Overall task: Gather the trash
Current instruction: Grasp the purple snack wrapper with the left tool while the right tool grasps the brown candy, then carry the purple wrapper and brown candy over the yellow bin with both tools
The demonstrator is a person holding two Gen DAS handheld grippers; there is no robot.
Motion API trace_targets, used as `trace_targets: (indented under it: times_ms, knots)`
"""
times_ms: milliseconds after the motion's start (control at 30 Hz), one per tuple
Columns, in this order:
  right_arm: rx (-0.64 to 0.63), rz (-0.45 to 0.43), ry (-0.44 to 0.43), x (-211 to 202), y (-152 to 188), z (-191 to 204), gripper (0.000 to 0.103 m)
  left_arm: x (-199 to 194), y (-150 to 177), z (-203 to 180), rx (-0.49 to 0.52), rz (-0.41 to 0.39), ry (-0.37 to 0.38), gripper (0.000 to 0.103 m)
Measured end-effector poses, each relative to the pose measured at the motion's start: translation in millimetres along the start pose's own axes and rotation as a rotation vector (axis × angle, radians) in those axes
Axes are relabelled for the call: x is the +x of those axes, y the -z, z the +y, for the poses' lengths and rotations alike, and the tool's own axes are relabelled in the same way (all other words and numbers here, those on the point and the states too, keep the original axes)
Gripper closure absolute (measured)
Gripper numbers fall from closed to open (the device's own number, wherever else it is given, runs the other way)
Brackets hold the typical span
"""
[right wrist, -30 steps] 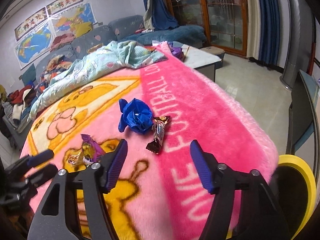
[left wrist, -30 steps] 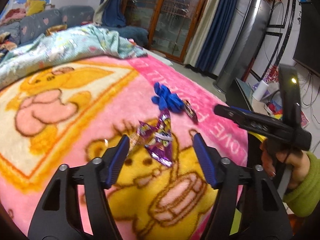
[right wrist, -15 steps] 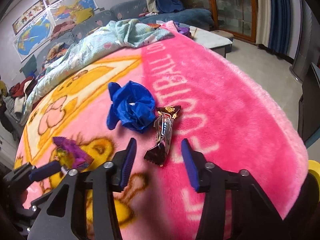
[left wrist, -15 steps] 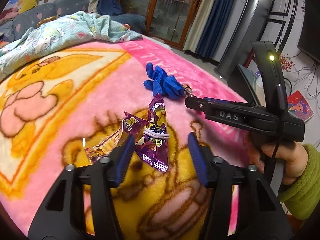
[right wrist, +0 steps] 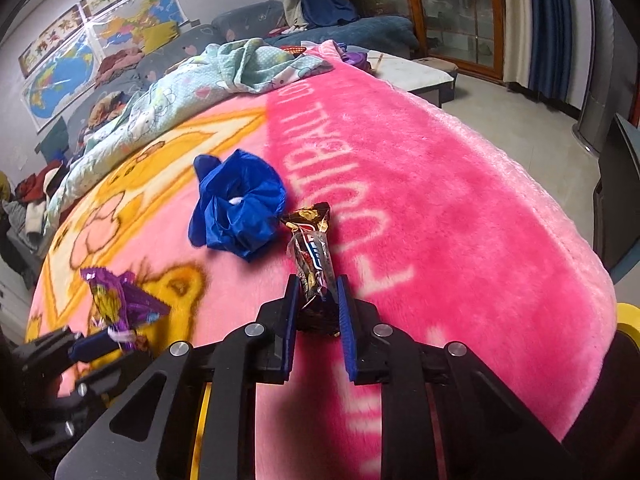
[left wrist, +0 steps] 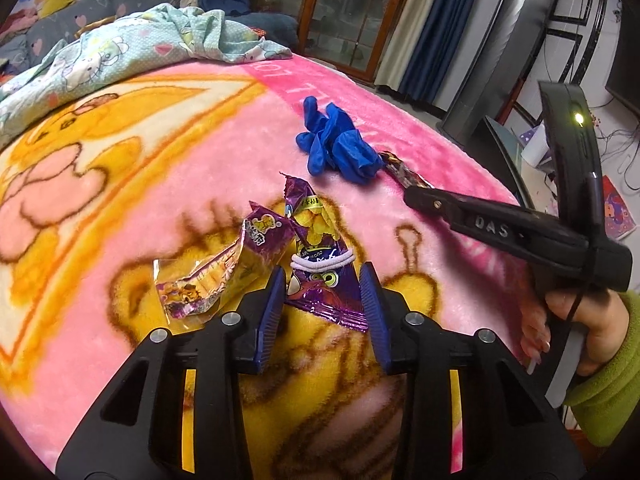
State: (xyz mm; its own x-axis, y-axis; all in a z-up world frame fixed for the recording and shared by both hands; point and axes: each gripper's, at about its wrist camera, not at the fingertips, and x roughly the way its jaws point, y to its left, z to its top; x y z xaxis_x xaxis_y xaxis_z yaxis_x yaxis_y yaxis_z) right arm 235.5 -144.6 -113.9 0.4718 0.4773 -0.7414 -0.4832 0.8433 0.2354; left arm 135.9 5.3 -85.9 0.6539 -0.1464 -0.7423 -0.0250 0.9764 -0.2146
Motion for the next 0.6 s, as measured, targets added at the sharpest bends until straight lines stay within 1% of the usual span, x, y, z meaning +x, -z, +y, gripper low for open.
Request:
trace_targets:
  times_ms: [133, 300, 600]
  knots:
    - [-0.015, 0.0, 0.009, -9.6, 10.2, -0.9, 0.085, -8.4, 4.4, 0.8, -0.006, -0.013, 0.012, 0.077]
    - [-0.011, -0.011, 0.005, -22.1, 14.1, 1.6, 0.085, -18.3, 5.0, 2.9, -0.029, -0.028, 0.042, 0.078]
    - [-0.034, -0.057, -0.022, -51.5, 15.4, 13.2, 0.085, -44.1, -1.7, -8.8, -0.014, -0.094, 0.077, 0.078]
